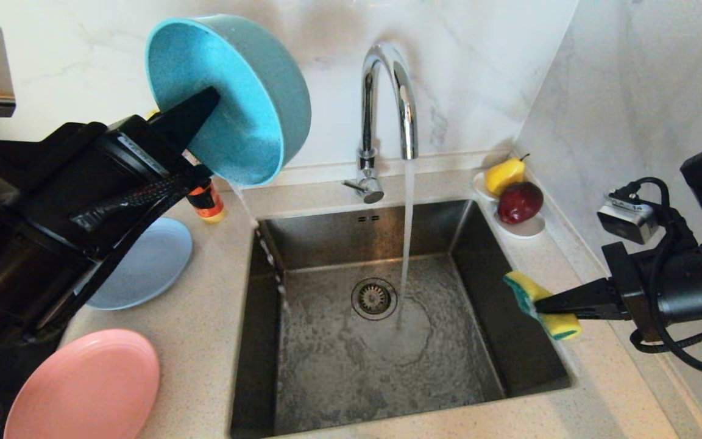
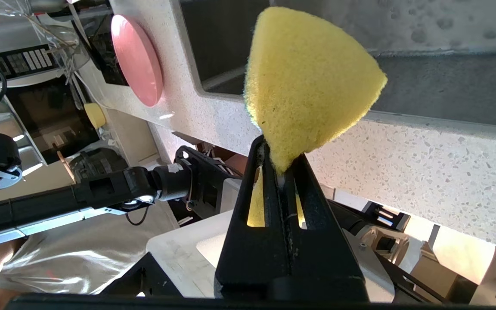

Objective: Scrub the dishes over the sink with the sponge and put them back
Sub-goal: Rinse the bowl, then place the bowl on the table

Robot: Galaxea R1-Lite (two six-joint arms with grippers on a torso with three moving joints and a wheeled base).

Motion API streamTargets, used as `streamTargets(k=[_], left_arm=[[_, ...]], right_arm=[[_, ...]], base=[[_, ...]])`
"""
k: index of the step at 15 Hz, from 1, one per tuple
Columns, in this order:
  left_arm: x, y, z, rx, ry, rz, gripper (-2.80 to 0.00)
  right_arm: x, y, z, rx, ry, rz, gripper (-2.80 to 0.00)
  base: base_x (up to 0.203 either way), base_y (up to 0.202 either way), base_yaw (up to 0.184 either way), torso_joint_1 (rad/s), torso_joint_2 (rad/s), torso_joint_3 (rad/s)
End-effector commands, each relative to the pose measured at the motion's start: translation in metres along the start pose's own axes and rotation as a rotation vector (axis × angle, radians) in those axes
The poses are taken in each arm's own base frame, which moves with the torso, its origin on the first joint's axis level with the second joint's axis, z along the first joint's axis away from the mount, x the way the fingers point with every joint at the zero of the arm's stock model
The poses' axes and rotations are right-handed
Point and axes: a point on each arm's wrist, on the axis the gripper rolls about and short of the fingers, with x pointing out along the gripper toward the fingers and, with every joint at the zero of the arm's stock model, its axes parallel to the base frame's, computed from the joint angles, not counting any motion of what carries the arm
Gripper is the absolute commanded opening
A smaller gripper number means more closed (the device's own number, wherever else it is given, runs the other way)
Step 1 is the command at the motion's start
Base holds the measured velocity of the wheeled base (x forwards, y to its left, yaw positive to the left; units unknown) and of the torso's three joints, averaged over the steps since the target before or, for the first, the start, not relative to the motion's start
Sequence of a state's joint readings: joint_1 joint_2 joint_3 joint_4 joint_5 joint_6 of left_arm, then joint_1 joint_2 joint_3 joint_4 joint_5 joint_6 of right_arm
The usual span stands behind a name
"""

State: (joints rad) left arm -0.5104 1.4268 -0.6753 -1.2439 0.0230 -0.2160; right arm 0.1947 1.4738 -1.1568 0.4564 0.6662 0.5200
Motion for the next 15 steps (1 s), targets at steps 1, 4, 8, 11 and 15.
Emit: streamTargets(k=[1,4,8,11,15], left_arm=[[0.001,0.0,-0.003,-0.002,0.013,0.003,-2.8],[0.001,0.005,-0.02,0.002,0.195,0.044,-2.8],[-0.011,0.027,-0.043,-0.016,0.594,0.207,-2.8],[-0.023,0.037,-0.038,-0.081,0.859,0.362,-2.8],[-0.034,0.06,-0.002,-0.198,0.976,0.65,-2.8]], right_arm=[[-0.002,0.001,-0.002,0.0,0.001,0.004,-2.8],[-0.003,0.0,-0.003,0.002,-0.003,0.003,-2.8],[-0.005,0.0,-0.006,0.005,-0.001,0.007,-2.8],[-0.009,0.003,-0.009,0.001,-0.005,0.023,-2.8],[-0.009,-0.001,-0.013,0.018,0.01,0.014,-2.8]], base=[[0.0,0.0,0.0,0.0,0.0,0.0],[0.0,0.0,0.0,0.0,0.0,0.0],[0.0,0.0,0.0,0.0,0.0,0.0],[0.0,0.0,0.0,0.0,0.0,0.0],[0.0,0.0,0.0,0.0,0.0,0.0]])
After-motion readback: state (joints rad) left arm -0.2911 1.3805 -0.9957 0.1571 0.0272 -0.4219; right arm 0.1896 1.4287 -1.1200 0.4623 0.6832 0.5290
